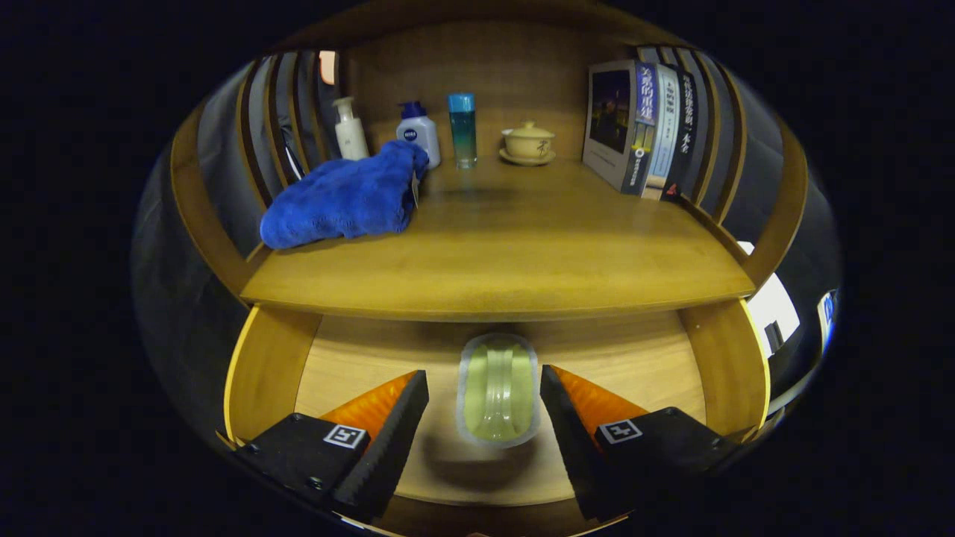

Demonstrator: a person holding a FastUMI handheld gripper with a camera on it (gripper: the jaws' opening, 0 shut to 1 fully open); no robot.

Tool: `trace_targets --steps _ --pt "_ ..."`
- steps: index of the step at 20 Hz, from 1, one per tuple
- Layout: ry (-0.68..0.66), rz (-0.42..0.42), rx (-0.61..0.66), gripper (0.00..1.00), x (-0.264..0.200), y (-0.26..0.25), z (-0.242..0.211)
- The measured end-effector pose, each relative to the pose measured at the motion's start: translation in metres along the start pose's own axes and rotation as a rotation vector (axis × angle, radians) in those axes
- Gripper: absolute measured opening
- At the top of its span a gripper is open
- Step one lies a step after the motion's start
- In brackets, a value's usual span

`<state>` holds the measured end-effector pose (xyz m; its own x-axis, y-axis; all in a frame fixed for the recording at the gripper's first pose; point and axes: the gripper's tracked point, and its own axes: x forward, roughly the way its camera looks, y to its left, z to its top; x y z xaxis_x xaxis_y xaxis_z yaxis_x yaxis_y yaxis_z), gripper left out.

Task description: Pull open the drawer, take out the items inside it, and place them on the countertop above the cabinet.

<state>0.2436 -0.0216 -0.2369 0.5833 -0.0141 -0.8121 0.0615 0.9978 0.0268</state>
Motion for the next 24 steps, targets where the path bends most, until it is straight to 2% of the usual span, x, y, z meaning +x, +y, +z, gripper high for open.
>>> trace_targets --steps 5,11,13,15,18,24 --pt "0.157 0.038 0.044 0.95 0.014 0.011 -0.023" --pt "0.194 0.015 0.096 0.8 0.024 0.003 -0.016" --pt "0.19 -0.01 0.109 0.54 0.027 -0.007 -0.012" --pt "0.209 0.008 0.134 0.29 0.026 -0.005 -0.018" --pt "0.191 0.014 0.156 0.24 0.02 -0.008 -0.017" --pt "0.132 0.062 0.156 0.23 -0.002 -0.001 -0.018"
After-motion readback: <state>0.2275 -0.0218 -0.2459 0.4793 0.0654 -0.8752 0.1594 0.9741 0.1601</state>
